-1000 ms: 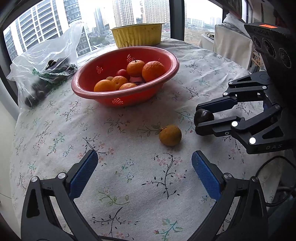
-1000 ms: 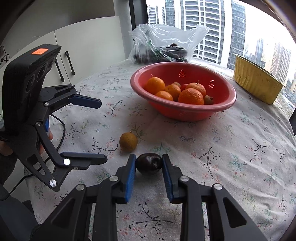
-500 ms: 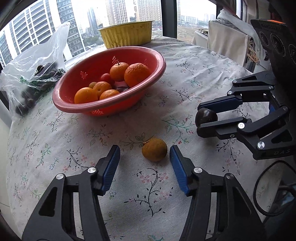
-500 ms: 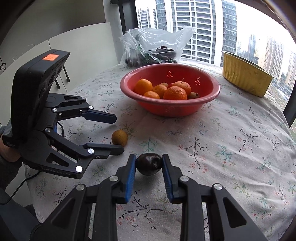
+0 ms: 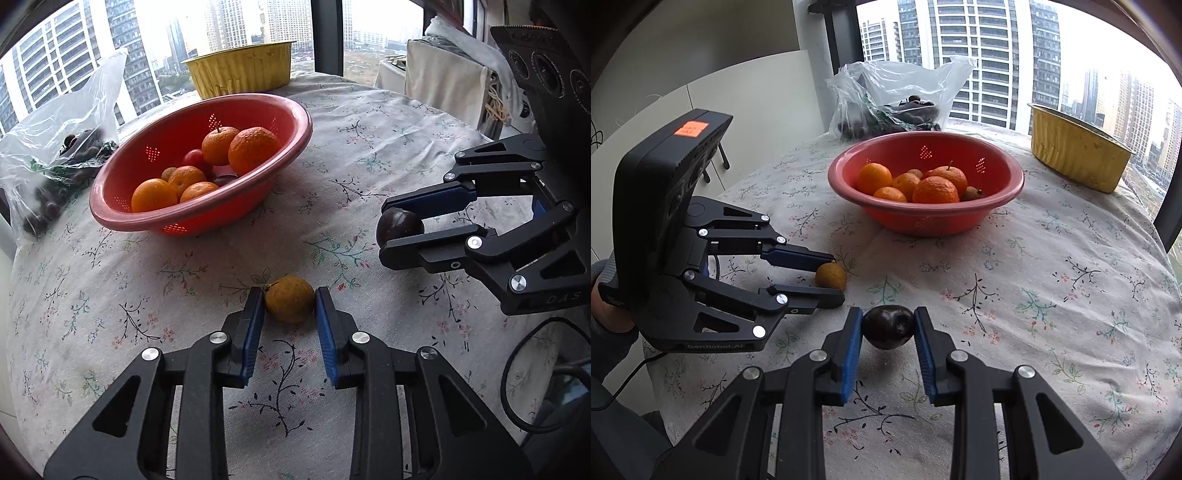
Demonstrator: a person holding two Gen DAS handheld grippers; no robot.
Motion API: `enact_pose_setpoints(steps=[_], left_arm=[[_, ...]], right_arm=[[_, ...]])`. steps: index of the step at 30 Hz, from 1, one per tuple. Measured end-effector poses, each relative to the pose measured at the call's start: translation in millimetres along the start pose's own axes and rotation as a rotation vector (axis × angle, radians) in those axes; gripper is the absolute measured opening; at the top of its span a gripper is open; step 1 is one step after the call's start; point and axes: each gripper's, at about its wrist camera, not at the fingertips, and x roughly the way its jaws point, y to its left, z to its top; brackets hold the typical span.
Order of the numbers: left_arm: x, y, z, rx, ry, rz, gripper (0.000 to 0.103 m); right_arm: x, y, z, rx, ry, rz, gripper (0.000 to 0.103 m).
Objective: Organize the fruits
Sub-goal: 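Grasp the dark plum with the right gripper while the left gripper grasps the small pear, then carry the pear and plum over the red colander with both grippers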
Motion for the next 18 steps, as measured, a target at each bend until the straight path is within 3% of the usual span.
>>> enact_pose_setpoints(steps=[11, 18], left_arm=[[-19.5, 8.6, -2.5, -0.014, -0.035, 0.002, 0.026], [-41.9, 34.4, 6.3, -0.045, -0.083, 0.028, 0.026]], right_arm=[[-6.8, -1.4, 1.2, 0.006, -0.013, -0.006, 0.03], [-10.0, -5.4, 10.4, 0.011, -0.023, -0.018, 0.03]])
